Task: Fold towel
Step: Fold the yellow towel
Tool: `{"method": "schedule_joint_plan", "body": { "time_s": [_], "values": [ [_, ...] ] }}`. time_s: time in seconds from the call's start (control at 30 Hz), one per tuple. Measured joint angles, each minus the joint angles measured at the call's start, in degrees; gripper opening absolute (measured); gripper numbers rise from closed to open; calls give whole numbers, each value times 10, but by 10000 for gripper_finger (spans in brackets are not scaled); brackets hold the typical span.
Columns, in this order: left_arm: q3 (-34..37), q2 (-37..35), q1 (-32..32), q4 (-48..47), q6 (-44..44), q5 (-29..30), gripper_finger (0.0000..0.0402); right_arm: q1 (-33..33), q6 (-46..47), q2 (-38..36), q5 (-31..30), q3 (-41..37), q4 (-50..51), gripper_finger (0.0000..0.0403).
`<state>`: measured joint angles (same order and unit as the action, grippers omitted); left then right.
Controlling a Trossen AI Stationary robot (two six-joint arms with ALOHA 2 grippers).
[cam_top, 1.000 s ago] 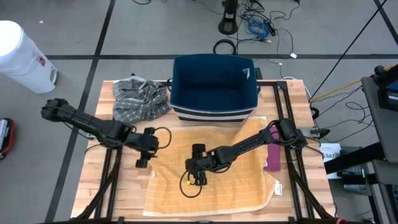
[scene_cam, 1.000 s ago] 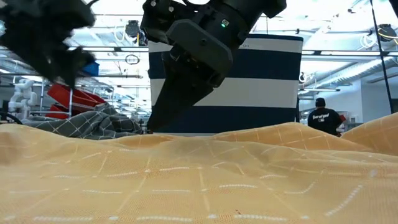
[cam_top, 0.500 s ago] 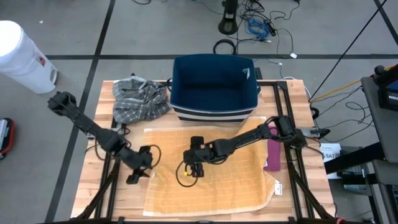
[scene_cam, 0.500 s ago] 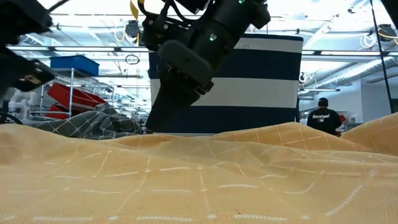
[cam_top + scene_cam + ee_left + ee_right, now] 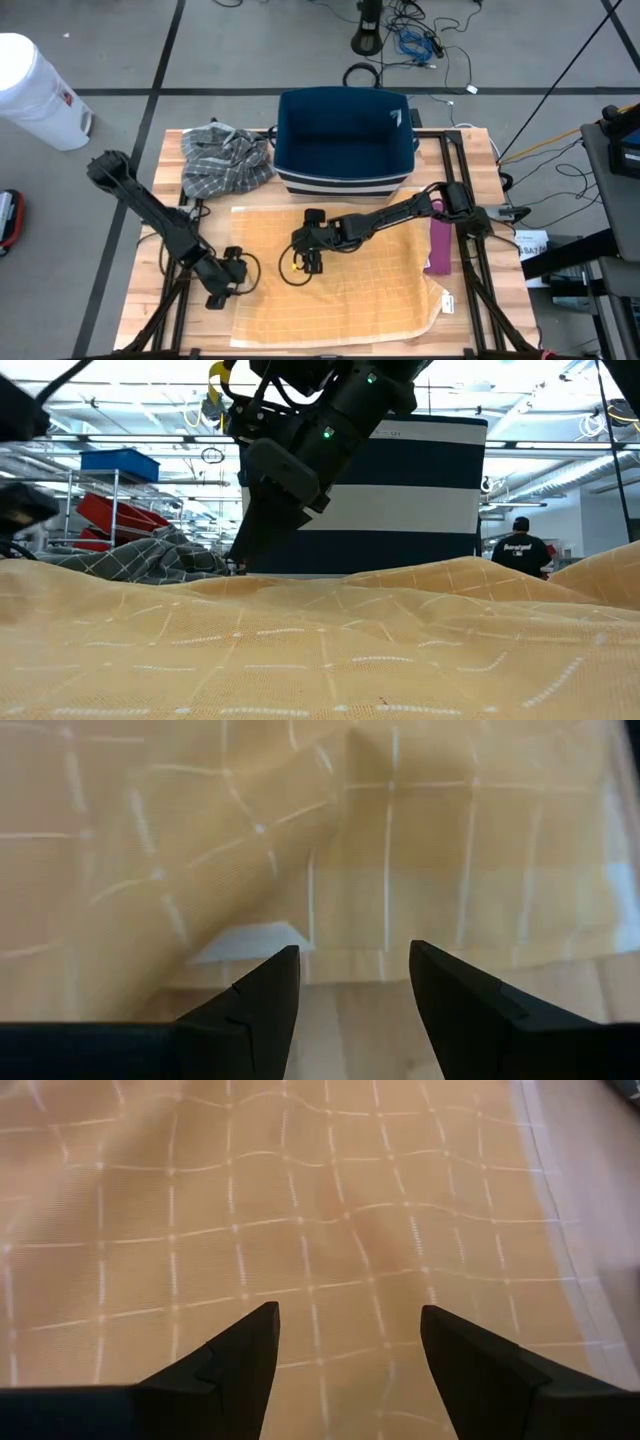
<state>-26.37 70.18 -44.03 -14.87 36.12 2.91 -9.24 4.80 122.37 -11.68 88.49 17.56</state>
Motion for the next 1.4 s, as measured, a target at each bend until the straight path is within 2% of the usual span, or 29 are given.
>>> {"method": "schedule_joint_plan", "body": {
  "time_s": [0.27,0.47,0.67,0.77,1.07,1.27,1.4],
  "values": [
    [-2,85,7,95,-17,-6,197,9,-1,0,0,0,7,233],
    [-3,104,6,94,22,-42,197,21,6,11,-2,0,44,233],
    [-3,103,-13,76,93,-107,196,22,8,32,-2,1,81,233],
    [-3,101,-25,71,130,-113,196,22,7,34,-2,2,91,233],
    [0,45,-30,-32,181,-93,196,21,-9,34,-2,2,98,233],
    [-1,-11,-30,-40,184,-81,197,18,-10,25,1,0,109,233],
    [-20,-59,-25,-46,156,-40,197,14,-13,18,1,-2,110,233]
  ]
}}
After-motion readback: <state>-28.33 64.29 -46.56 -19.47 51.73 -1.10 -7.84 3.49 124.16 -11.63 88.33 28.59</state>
